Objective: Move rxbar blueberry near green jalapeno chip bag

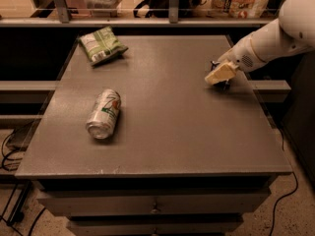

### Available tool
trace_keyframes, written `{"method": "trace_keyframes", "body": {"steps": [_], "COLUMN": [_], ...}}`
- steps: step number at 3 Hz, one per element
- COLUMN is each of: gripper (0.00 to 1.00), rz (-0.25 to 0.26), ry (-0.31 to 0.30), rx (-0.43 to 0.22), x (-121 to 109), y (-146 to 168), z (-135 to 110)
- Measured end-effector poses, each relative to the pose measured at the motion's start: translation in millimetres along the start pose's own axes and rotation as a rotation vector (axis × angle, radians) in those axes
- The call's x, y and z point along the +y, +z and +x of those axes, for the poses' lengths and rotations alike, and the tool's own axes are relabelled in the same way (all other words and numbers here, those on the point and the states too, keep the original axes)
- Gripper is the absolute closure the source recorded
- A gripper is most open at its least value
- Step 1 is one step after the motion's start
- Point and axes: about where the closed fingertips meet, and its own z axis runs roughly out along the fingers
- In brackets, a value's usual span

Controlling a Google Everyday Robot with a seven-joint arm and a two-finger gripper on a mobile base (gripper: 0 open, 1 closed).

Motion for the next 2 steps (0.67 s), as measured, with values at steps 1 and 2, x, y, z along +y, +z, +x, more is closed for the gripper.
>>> {"method": "trace_keyframes", "body": {"steps": [1, 2], "gripper": [1.00, 1.00], "rz": [0.017, 0.008], "ry": [-0.057, -0.106], "rx": [-0.057, -0.167], "x": [-4.1, -2.9], "y": [-20.1, -34.7], "z": [-30.7, -77.4]}}
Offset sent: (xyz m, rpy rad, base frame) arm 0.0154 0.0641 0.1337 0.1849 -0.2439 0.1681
